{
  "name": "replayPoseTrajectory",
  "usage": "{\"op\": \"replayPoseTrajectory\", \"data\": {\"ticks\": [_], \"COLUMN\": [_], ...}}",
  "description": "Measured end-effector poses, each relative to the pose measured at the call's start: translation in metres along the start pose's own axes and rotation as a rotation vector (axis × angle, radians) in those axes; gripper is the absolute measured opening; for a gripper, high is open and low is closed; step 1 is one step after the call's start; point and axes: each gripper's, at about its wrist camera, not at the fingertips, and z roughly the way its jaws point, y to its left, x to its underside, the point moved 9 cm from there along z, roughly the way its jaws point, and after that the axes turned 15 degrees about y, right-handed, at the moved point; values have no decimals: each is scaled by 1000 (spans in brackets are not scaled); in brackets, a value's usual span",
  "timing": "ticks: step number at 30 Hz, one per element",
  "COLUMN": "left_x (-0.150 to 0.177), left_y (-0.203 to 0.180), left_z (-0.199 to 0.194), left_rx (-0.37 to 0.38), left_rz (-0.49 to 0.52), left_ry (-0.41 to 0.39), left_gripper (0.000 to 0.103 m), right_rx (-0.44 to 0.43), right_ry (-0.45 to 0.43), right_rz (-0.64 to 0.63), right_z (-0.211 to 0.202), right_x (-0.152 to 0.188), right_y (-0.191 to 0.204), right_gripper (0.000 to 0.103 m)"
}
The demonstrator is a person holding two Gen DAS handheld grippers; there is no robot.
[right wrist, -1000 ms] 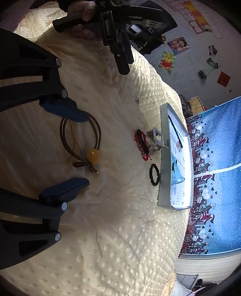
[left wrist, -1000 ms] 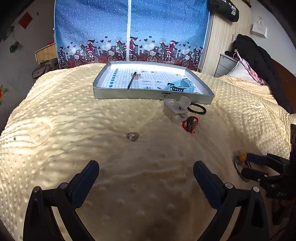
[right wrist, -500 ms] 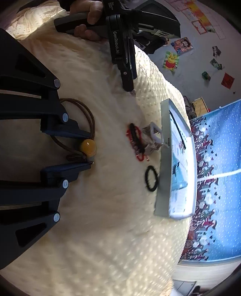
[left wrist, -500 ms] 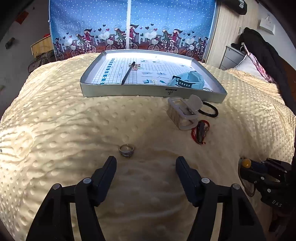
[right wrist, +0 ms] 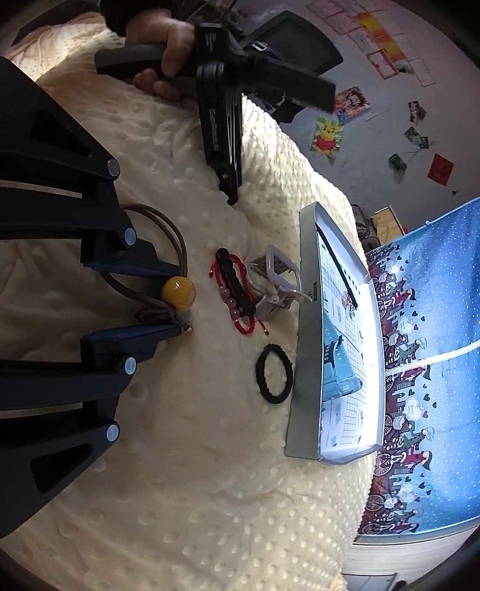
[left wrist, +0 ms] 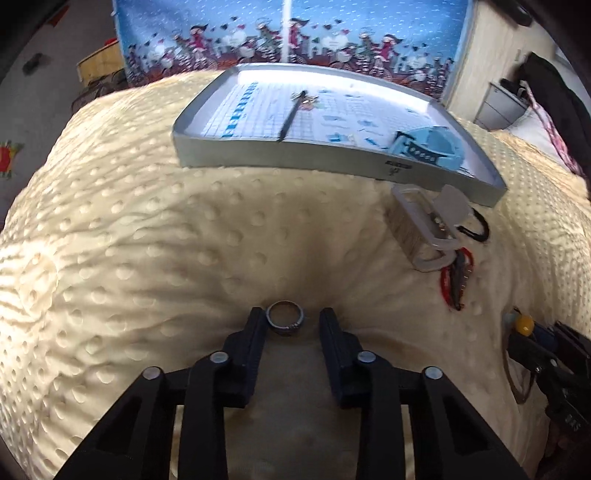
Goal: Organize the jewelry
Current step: 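Grasp the silver ring with the left tool while the right tool closes on the brown cord, then carry the ring in the left tool while the right tool carries the cord into the tray, release both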
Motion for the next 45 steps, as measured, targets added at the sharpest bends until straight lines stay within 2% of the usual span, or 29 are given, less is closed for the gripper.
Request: {"op": "replayPoseTrajectory", "data": {"ticks": [3, 8, 13, 24, 30, 34, 39, 45], "left_x": [0, 2, 7, 36, 59, 70, 73, 66], "left_y": [5, 0, -10, -29, -49, -62, -68, -71], "left_z": [4, 7, 2, -25, -46, -60, -77, -95], "left_rx": [32, 15, 39, 189, 213, 217, 276, 308], "left_rz": [-47, -19, 18, 50, 115, 173, 177, 175], "left_ry": [-3, -8, -36, -136, -187, -207, -226, -252], "left_gripper": [24, 20, 20, 20, 20, 20, 20, 20], "right_rx": [-11, -20, -28, -16, 52, 63, 80, 92], "right_ry": [4, 18, 18, -11, -62, -98, -128, -153], "right_rz": [1, 8, 12, -8, -68, -58, -11, 29], "right_z": [2, 6, 6, -1, -22, -40, -63, -78], "right_x": [0, 1, 0, 1, 3, 4, 9, 13], "right_y": [0, -2, -1, 3, 14, 14, 6, -2], "right_gripper": [21, 21, 21, 21, 21, 21, 21, 21]}}
